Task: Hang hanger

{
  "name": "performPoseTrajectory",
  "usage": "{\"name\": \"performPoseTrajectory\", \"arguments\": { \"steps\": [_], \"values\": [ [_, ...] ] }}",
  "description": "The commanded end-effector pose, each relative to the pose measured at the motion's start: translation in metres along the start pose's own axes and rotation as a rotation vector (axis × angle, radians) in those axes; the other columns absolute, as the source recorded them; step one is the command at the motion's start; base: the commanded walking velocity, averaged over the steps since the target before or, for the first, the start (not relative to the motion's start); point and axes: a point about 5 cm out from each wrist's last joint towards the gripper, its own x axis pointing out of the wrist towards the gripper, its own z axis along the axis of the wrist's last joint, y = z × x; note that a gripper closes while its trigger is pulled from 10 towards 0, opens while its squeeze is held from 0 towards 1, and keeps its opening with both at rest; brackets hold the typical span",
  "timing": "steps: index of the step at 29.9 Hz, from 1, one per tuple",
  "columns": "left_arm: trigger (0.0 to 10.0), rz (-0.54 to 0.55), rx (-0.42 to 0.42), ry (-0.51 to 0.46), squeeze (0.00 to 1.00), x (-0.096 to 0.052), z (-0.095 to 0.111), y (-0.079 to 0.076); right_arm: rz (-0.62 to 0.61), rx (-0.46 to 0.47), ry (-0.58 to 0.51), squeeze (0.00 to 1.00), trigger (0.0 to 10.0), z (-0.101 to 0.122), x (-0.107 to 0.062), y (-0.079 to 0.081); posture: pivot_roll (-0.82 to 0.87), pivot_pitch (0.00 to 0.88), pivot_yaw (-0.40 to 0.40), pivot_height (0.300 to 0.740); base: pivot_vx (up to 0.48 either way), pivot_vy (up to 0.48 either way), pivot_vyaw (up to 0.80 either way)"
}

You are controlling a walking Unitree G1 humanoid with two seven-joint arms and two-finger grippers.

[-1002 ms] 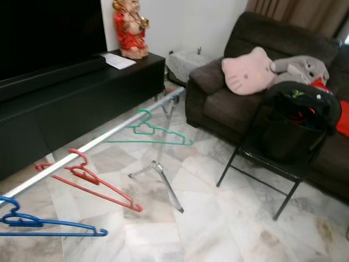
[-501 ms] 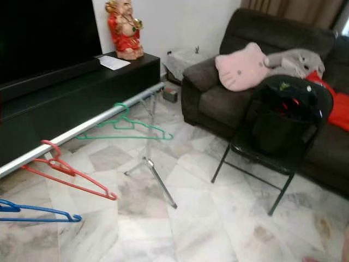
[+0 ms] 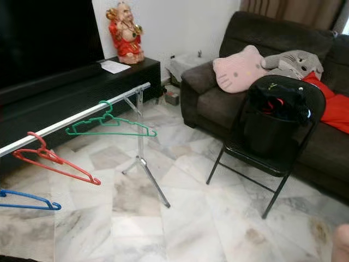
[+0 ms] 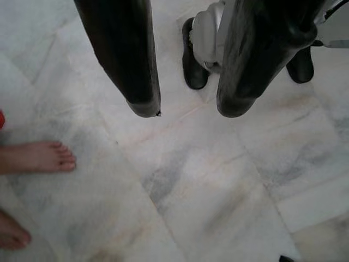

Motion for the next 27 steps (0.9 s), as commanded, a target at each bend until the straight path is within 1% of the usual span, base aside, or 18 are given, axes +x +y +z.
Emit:
{"name": "performPoseTrajectory", "arguments": {
  "steps": [1, 16, 27],
  "values": [
    [10.0, -0.039, -0.010, -0.027, 0.00, 0.0012, 0.0069, -0.0088, 0.016, 0.008, -0.010, 0.00, 10.0, 0.0032, 0.0021, 0.0073, 0.03, 0.000, -0.054, 0.740, 0.000, 0.000, 0.00],
    [10.0, -0.047, -0.035, -0.031, 0.00, 0.0011, 0.0071, -0.0095, 0.005, 0.013, -0.008, 0.00, 10.0, 0.0030, 0.0021, 0.0067, 0.02, 0.000, -0.052, 0.740, 0.000, 0.000, 0.00],
    [10.0, -0.049, -0.043, -0.033, 0.00, 0.0011, 0.0074, -0.0094, 0.008, 0.013, -0.005, 0.00, 10.0, 0.0030, 0.0023, 0.0073, 0.03, 0.000, -0.052, 0.740, 0.000, 0.000, -0.72]
  ]
}}
